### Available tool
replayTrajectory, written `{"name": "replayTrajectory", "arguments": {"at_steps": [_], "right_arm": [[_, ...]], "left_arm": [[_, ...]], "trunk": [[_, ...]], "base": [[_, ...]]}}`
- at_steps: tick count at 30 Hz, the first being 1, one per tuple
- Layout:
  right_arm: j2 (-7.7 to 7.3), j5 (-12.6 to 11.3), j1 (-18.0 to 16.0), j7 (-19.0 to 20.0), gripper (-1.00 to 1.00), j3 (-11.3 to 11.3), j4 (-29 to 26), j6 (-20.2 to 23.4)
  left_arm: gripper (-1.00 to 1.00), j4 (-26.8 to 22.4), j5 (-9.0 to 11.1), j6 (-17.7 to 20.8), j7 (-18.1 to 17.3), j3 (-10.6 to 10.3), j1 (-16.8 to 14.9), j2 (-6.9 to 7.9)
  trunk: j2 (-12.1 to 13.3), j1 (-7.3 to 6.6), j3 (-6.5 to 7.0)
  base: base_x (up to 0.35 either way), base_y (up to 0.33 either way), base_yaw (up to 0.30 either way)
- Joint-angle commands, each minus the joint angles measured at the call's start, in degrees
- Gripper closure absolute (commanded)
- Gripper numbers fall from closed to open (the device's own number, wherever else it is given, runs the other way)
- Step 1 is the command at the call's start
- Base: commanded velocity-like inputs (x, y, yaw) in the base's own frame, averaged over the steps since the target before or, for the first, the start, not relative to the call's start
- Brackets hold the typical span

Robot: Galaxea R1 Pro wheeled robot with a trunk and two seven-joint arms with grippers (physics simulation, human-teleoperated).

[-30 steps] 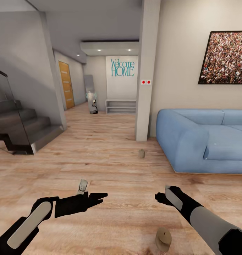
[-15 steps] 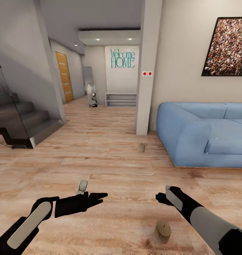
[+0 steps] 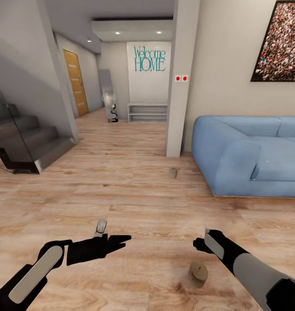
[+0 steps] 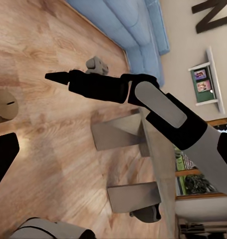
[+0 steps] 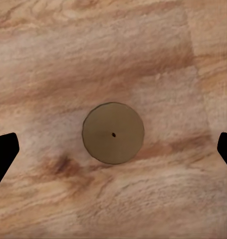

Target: Place each of the two pumpkins and all three candles from the living room inside a cabinet in the living room (use any cabinet), then make sure every cabinet is closed, and position the cauldron so it is next to a table in the living room.

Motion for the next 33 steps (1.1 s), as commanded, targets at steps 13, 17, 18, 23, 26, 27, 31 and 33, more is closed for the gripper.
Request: {"name": "replayTrajectory", "arguments": {"at_steps": [13, 17, 18, 23, 26, 27, 31, 33], "right_arm": [[-0.12, -0.5, 0.0, -0.5, -1.0, 0.5, 0.4, -1.9], [-0.12, -0.5, 0.0, -0.4, -1.0, 0.5, 0.5, -2.4], [-0.12, -0.4, 0.0, -0.4, -1.0, 0.5, 0.5, -2.9], [-0.24, -0.3, 0.0, -0.3, -1.0, 0.6, 0.5, -4.0], [-0.28, -0.3, 0.0, 2.0, -1.0, 0.6, 0.5, -4.4], [-0.28, -0.3, 0.0, 3.5, -1.0, 0.6, 0.5, -4.5], [-0.36, -0.1, 0.0, 6.8, -1.0, 0.6, 1.7, -4.7], [-0.31, 1.1, 0.0, 7.2, -1.0, 0.5, 2.0, -4.7]], "left_arm": [[-1.0, 0.0, 0.0, 0.1, -0.2, -0.1, -0.1, -0.05], [-1.0, 0.0, 0.0, 0.1, -0.2, -0.2, -0.1, -0.05], [-1.0, 0.0, 0.0, 0.1, -0.2, -0.3, -0.1, -0.05], [-1.0, 0.0, 0.0, 0.1, -0.2, -0.3, -0.1, -0.05], [-1.0, 0.0, 0.0, 0.1, -0.2, -0.2, -0.1, -0.05], [-1.0, 0.0, 0.0, 0.1, -0.2, -0.3, -0.1, -0.05], [-1.0, 0.0, 0.0, 0.1, -0.2, -0.3, -0.1, -0.05], [-1.0, 0.0, 0.0, 0.1, -0.2, -0.2, -0.1, -0.05]], "trunk": [[-0.2, 0.32, -2.94], [-0.3, 0.42, -3.83], [-0.3, 0.45, -4.05], [-0.3, 0.58, -5.16], [-0.4, 0.65, -5.82], [-0.4, 0.68, -6.04], [-0.4, 0.71, -6.27], [-0.4, 0.71, -6.27]], "base": [[0.0, 0.0, 0.0], [0.0, 0.0, 0.0], [0.0, 0.0, 0.0], [0.0, 0.0, 0.0], [0.0, 0.0, 0.0], [0.0, 0.0, 0.0], [0.0, 0.0, 0.0], [0.0, 0.0, 0.0]]}}
